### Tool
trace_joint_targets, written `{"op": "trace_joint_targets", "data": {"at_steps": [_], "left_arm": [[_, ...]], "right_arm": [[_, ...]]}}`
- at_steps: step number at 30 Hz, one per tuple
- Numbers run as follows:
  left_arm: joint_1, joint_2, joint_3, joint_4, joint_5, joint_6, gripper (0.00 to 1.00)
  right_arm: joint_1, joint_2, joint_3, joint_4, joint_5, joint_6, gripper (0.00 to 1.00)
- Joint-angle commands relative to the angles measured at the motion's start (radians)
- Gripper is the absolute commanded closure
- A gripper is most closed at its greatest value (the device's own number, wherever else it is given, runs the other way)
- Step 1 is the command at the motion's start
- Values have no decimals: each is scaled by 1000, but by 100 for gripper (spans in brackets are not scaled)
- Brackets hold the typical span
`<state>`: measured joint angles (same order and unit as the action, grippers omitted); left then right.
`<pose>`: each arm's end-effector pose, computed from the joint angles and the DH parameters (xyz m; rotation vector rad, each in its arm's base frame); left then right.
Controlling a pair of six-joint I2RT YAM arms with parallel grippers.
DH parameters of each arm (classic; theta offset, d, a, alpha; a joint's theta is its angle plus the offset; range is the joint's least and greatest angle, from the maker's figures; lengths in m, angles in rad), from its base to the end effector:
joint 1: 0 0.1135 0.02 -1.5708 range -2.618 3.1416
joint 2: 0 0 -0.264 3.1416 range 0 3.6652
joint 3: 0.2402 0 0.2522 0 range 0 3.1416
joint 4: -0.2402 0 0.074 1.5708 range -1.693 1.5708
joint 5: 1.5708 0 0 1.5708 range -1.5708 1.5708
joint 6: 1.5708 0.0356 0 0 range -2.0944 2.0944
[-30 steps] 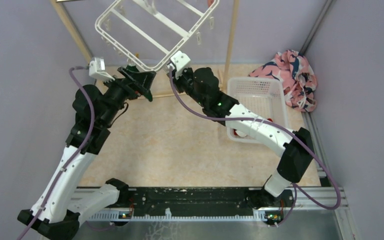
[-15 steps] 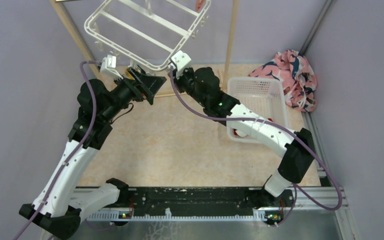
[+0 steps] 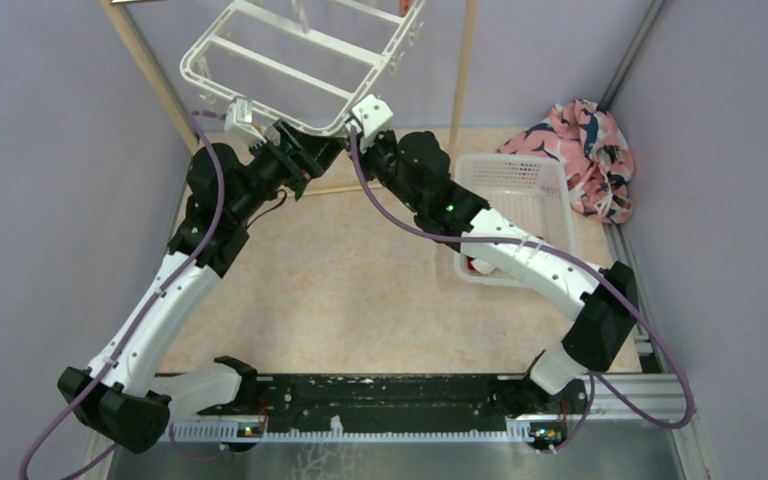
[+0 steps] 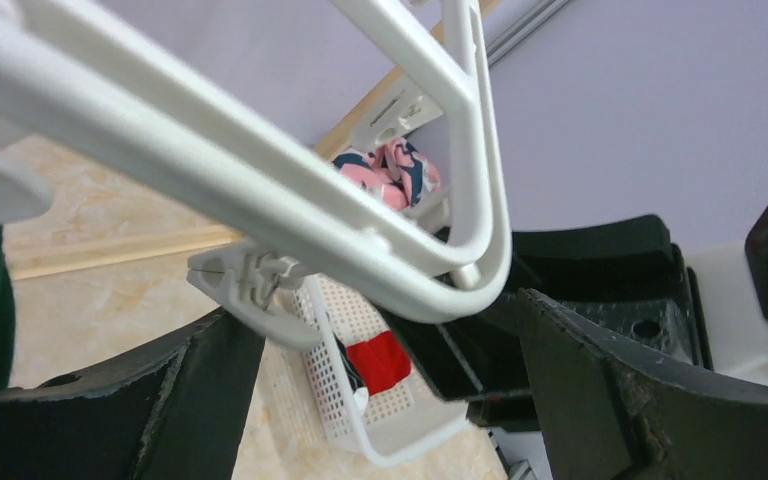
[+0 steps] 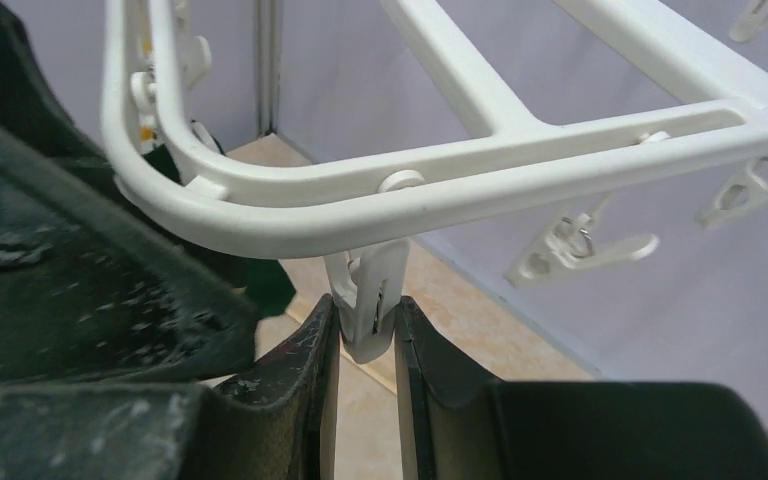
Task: Clip the socks to the hanger
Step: Open the clamp at the hanger.
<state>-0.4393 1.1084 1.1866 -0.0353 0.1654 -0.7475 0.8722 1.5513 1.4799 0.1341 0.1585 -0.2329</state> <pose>0.2245 -0.1120 0.4334 -0.1103 1.6241 -1.0581 0.2438 0.2816 0.4267 -0.6866 1.3578 0.3930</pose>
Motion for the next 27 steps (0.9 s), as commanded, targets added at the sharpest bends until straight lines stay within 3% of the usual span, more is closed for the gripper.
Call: {"op": "trace_joint_targets", "data": {"at_steps": [1,13,27], "left_arm": [[-1,8,16,138,-32,-52,2],[-1,-9,29,174,-95,-48,3],[-5,51,21,176,-85,-42,12]], "right_arm": [[22,-39,-8,36,-56,10,100],[22,-39,-23,45,-59,18,100],[24,8,24,27,-41,4,100]]}}
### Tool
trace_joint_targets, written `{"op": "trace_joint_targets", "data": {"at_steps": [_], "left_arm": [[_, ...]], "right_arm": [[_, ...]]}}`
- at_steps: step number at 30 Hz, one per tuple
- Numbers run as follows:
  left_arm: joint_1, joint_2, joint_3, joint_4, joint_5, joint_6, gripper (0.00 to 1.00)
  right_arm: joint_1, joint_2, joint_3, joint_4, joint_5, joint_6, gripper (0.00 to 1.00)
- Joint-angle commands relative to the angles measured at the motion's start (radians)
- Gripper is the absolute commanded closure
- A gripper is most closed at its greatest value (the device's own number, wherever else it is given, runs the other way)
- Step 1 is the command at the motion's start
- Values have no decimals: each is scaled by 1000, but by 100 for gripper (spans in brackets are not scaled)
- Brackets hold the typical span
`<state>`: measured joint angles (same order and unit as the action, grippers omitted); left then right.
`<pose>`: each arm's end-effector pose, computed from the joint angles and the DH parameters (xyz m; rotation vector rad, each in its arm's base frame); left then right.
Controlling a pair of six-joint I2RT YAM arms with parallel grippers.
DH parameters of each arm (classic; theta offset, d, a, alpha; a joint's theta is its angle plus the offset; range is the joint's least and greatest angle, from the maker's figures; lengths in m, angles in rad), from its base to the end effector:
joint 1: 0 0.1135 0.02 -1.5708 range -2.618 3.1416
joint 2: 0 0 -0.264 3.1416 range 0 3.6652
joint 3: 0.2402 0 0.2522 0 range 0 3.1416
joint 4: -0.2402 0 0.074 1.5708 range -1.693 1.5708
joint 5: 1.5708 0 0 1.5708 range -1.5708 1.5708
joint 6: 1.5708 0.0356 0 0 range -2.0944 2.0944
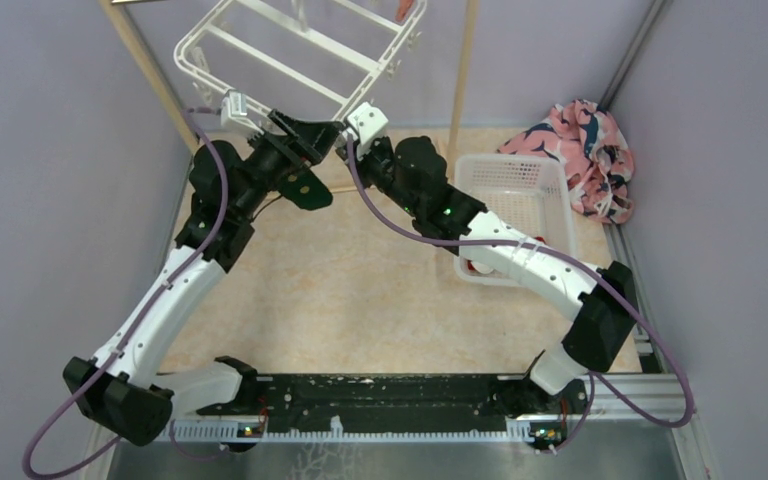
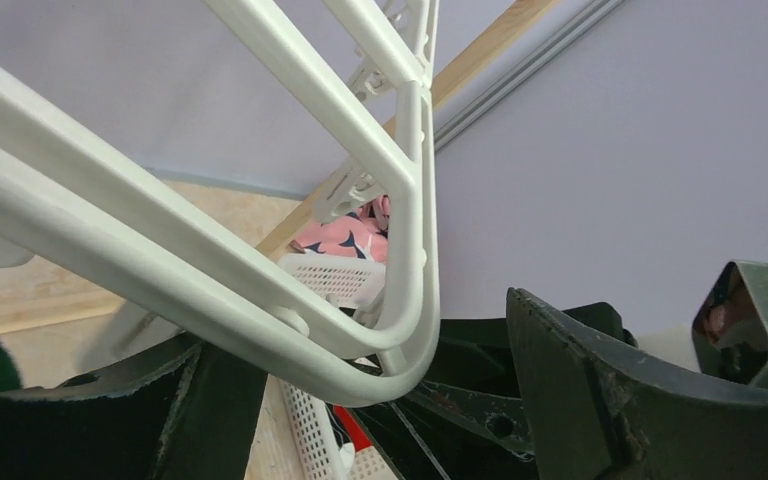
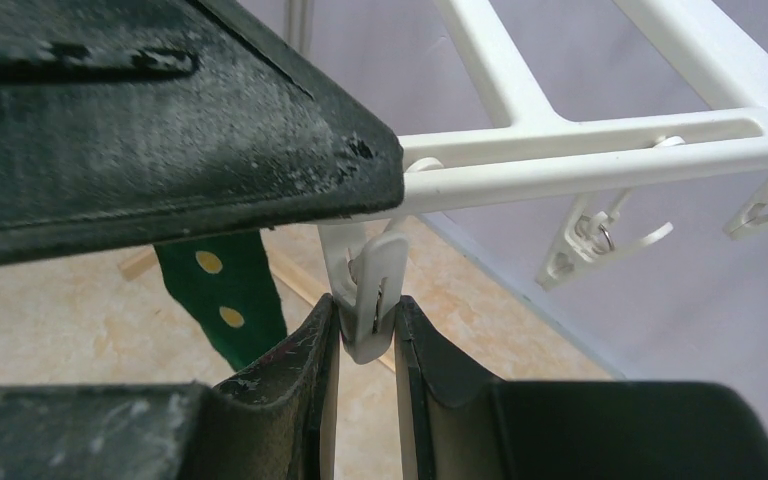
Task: Clip the socks to the hanger
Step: Open the clamp at the hanger.
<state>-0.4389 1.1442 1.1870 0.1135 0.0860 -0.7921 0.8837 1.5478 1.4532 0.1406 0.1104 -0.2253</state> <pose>0.2350 -0.1137 0.4413 -0.1895 1.4924 -1.0676 0.2395 0.2857 0.4191 -0.7345 1.3551 0.4404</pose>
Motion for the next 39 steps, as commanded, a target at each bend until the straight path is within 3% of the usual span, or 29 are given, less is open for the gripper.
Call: {"op": "trace_joint_targets", "data": {"at_steps": [1,4,14,22,34,39], "left_arm": [[-6,18,19,25,-9,4,12],[-6,21,14,23,-27,13,13],[-15,59,3,29,-24,20,32],[-34,43,-1,32,-42,57,39],[-39,3,-21,23,-77,77,68],[-38,-6,-38,44,-77,71,97]], "right_arm": [[13,14,53,21,6,-5,100],[14,14,58,25,-5,-2,100],[23,22,74,15,-12,0,100],[23,37,91,10,-16,4,100],[22,45,99,2,-2,4,100],[23,42,90,3,6,3,100]]}}
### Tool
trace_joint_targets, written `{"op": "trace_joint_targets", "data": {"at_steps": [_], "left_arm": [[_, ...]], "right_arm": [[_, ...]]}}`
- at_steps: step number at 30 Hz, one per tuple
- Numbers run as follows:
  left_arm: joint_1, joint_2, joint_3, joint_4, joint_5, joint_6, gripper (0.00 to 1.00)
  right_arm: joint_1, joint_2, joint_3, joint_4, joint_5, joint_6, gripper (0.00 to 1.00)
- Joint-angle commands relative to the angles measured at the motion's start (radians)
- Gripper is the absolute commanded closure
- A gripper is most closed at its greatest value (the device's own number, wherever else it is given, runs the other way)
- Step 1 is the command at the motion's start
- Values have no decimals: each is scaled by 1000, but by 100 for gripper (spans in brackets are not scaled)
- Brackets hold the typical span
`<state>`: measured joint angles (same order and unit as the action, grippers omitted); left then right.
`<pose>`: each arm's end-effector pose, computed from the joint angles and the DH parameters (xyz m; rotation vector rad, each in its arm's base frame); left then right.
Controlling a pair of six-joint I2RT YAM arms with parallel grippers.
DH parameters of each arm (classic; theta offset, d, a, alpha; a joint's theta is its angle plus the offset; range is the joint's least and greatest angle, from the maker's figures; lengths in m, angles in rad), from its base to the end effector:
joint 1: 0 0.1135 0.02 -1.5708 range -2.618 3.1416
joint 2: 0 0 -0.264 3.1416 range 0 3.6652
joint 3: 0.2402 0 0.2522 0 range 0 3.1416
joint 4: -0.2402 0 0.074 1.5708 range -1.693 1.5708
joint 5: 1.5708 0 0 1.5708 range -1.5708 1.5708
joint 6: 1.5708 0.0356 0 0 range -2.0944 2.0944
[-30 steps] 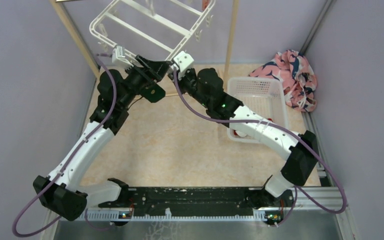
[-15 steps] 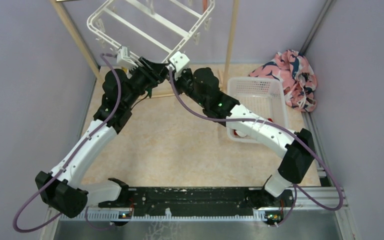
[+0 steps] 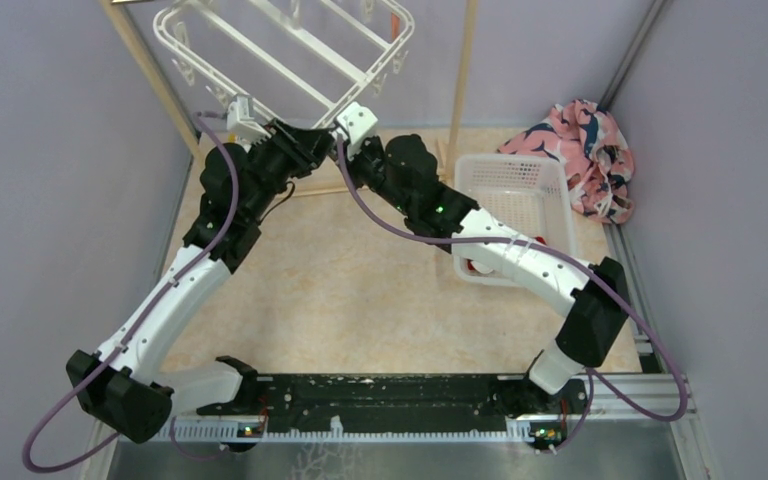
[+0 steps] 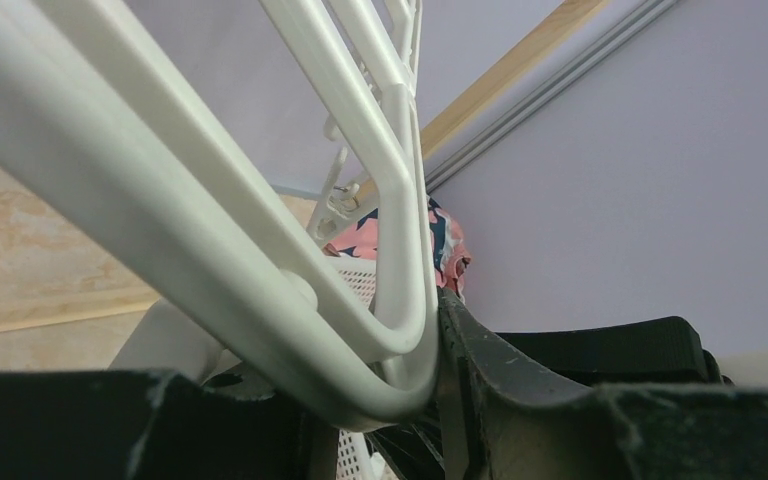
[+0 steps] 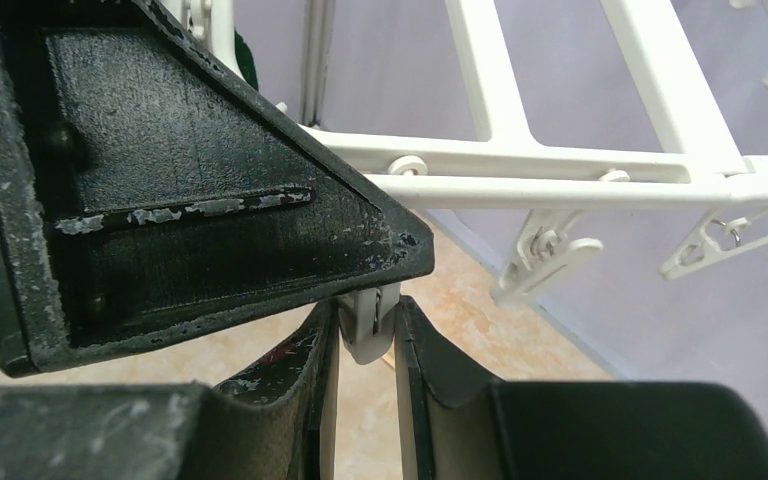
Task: Clip the socks to the hanger
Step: Open the clamp at the hanger.
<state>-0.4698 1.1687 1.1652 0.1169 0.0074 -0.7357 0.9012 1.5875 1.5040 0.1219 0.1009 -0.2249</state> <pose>0.2413 -0.1228 0.4280 -0.1972 1.5227 -0.9799 0.2404 0.2980 0.4210 -0.7577 1.3527 0.4600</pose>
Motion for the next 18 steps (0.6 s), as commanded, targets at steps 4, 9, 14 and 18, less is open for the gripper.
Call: {"op": "trace_joint_targets", "data": {"at_steps": [4,9,14,18], "left_arm": [[-8,-25,-12,38,3,21,100],[-8,-20,-15,37,8,35,100],[-8,-18,-3,38,25,47,100],[-8,-17,-3,41,41,54,100]], "right_arm": [[5,-2,30,27,27,2,100],[5,-12,15,35,41,6,100],[5,-63,-46,72,52,13,59],[4,-118,-107,79,68,-10,50]]}}
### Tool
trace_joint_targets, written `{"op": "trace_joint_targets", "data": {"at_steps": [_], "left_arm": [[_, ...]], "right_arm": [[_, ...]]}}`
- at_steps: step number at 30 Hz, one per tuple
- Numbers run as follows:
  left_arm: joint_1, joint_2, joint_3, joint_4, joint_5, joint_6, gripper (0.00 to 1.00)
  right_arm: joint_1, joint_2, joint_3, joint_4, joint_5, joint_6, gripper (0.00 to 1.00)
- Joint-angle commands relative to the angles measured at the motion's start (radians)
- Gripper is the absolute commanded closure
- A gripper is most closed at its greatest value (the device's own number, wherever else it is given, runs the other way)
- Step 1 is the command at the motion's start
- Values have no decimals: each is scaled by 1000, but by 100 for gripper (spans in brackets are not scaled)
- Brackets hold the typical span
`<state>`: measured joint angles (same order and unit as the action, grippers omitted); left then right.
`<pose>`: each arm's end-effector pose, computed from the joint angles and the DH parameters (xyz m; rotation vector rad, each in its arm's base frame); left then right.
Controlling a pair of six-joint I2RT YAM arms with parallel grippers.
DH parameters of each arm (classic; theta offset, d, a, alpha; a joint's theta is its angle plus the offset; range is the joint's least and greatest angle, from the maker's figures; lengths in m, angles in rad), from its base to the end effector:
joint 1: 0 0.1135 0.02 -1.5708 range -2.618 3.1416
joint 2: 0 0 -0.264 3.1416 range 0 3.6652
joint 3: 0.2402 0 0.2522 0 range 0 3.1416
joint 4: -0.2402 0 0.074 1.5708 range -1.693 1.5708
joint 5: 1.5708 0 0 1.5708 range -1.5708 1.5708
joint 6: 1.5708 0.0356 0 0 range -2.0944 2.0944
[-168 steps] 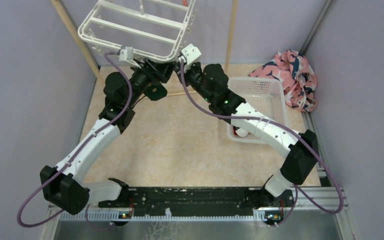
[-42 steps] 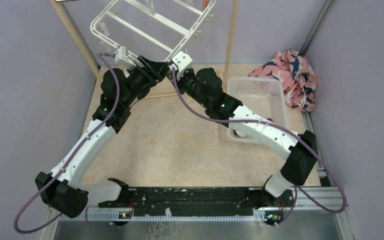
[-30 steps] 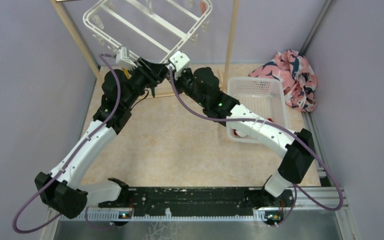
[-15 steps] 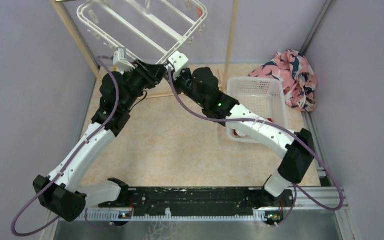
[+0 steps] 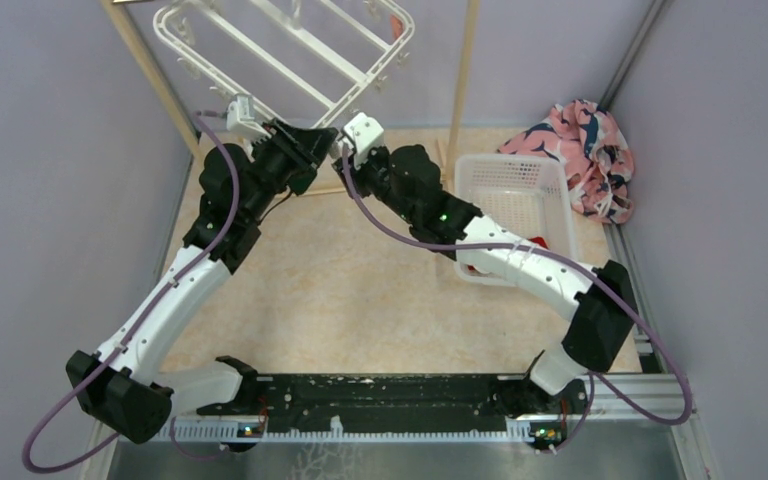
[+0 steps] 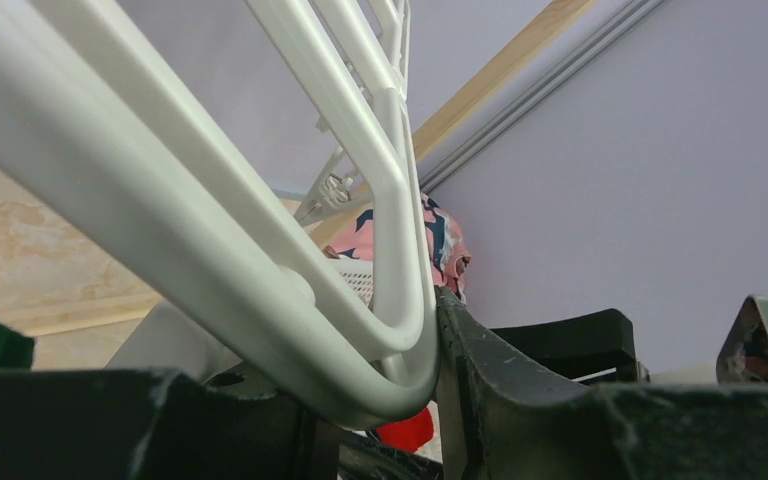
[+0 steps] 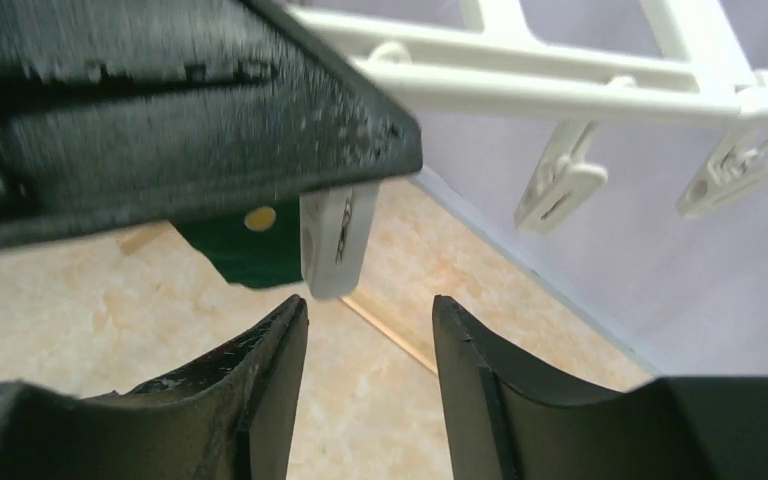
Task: Clip the socks to the hanger
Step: Open the clamp at the hanger.
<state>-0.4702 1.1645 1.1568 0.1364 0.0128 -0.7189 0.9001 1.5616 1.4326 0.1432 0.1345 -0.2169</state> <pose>0.2403 -0.1226 0.4282 -0.1773 1.5077 -0.9755 0.2384 0.2927 0.4070 -0.7407 1.3877 0.4336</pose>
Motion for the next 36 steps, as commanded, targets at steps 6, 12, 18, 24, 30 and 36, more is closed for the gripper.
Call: {"op": "trace_joint_targets", "data": {"at_steps": [6,12,18,24,30,36], "left_arm": [[-8,-16,-1,29,46,41,100],[-7,-13,0,31,51,32,100],[-7,-2,4,31,55,30,100],[-8,-2,9,26,63,28,100],[-8,-2,7,27,85,17,100],[-7,-10,7,29,90,13,100]], "right_arm": [[-23,-170,-113,62,-44,-46,45],[-44,-192,-96,52,-130,-27,44],[-44,-144,-44,43,-198,-10,44],[-43,-102,-2,45,-204,-10,44],[-43,-62,31,42,-202,-13,46],[-43,-37,52,54,-201,-3,63]]}}
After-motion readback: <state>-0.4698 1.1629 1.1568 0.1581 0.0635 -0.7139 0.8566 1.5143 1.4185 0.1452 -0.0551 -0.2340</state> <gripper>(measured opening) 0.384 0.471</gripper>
